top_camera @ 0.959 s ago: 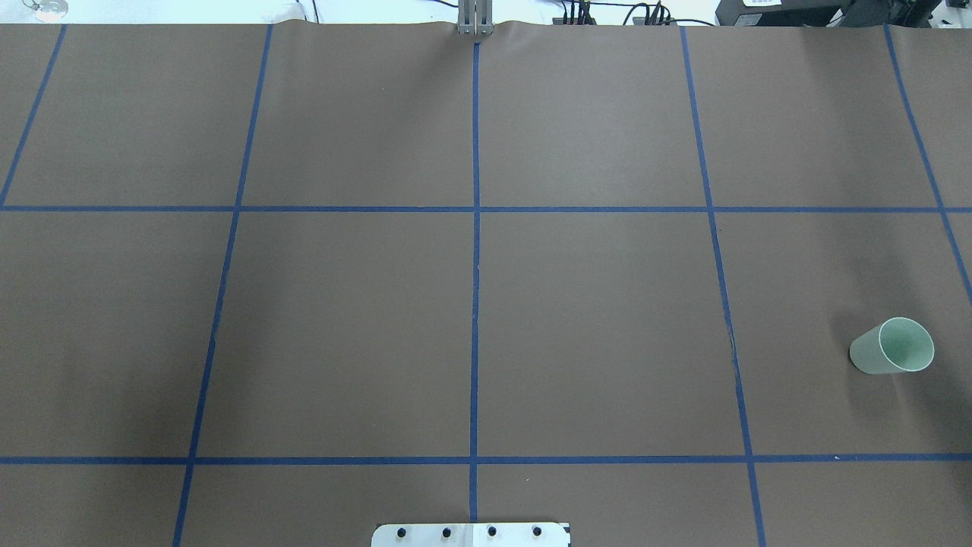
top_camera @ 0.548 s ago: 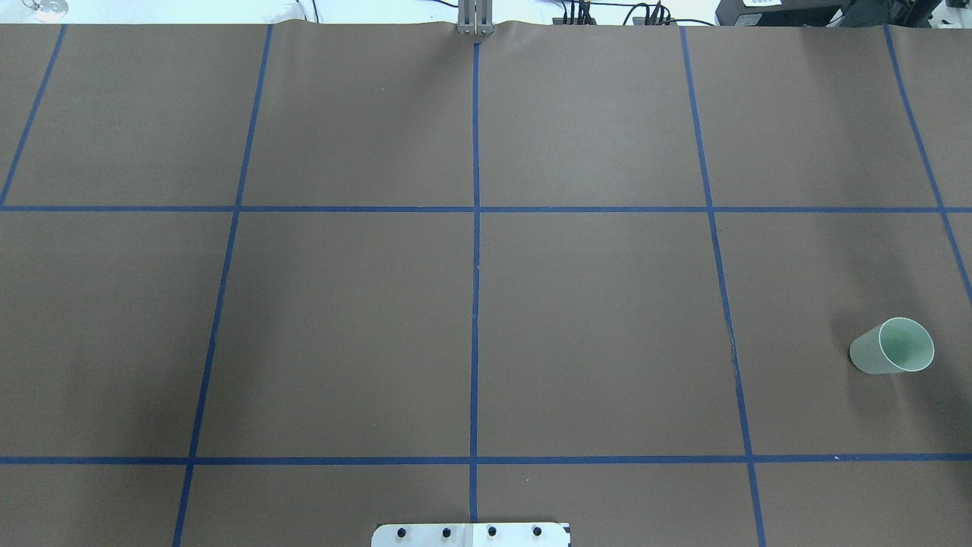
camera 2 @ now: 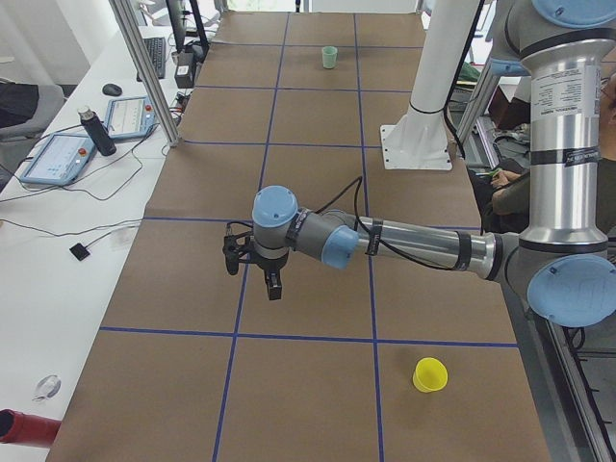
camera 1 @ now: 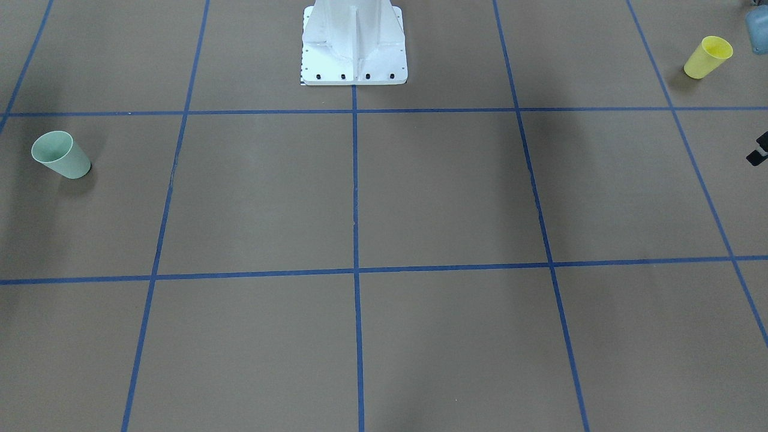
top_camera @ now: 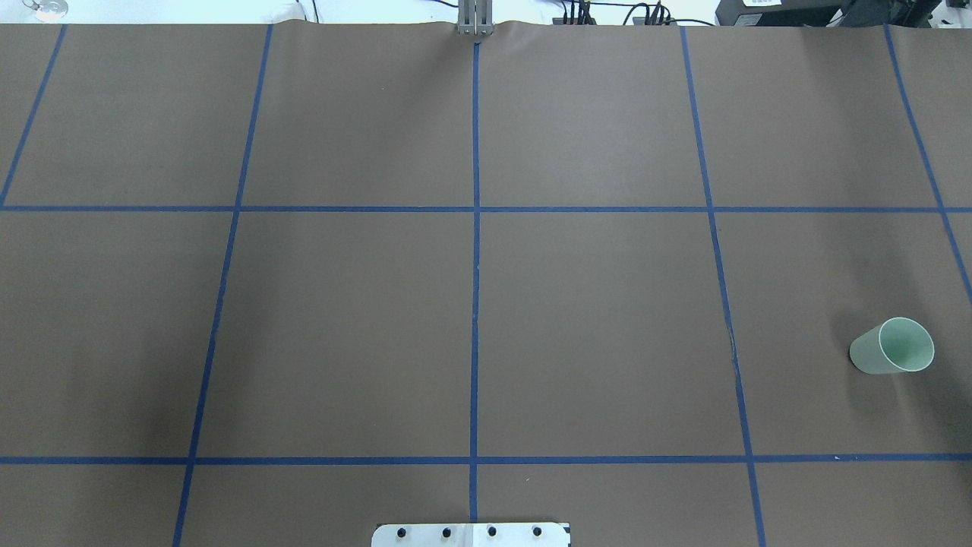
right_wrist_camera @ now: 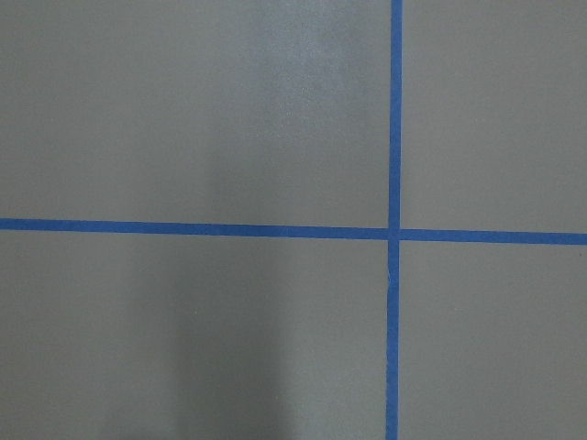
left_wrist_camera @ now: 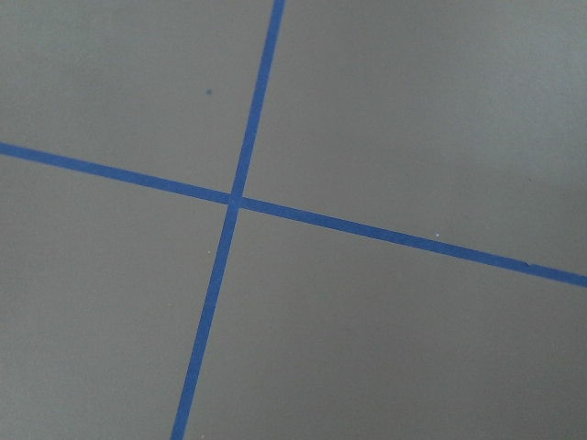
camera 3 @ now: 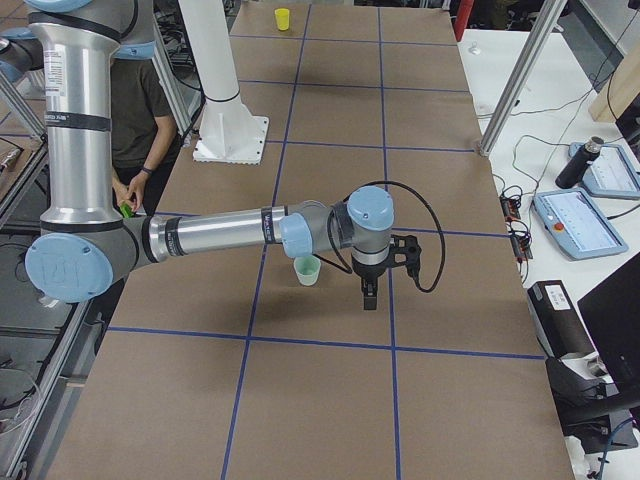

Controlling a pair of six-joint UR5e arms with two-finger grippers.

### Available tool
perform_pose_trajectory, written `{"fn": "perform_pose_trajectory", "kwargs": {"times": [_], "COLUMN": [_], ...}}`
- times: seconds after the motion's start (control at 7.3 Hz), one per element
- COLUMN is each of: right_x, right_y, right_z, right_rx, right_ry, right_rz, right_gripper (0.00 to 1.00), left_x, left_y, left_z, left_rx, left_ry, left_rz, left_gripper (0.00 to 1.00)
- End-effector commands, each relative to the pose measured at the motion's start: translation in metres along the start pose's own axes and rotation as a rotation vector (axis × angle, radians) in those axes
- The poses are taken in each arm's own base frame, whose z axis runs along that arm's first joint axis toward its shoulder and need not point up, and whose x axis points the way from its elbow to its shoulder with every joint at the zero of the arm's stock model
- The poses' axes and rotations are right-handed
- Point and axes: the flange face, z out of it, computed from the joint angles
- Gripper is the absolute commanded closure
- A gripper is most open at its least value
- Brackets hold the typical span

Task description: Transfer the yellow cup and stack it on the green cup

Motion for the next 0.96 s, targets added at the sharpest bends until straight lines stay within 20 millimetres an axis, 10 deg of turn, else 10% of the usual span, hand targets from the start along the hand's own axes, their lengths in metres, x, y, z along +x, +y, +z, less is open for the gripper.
{"fn": "perform_pose_trajectory", "kwargs": {"times": [0.0, 0.41, 0.82], "right_x": [-0.001, -0.011, -0.027], "right_y": [-0.002, -0.002, 0.001], "right_z": [0.007, 0.015, 0.03], "right_rx": [-0.012, -0.03, -0.067], "right_ry": [0.0, -0.005, -0.029], "right_rz": [-0.004, -0.02, -0.046], "right_gripper": [0.0, 0.0, 0.0], "left_x": [0.022, 0.066, 0.013], "left_y": [0.0, 0.021, 0.072], "left_z": [0.016, 0.07, 0.122], "left_rx": [0.029, 0.216, 0.382], "left_ry": [-0.049, -0.215, -0.458], "left_rz": [-0.241, -0.519, -0.723], "left_gripper": [0.0, 0.0, 0.0]}}
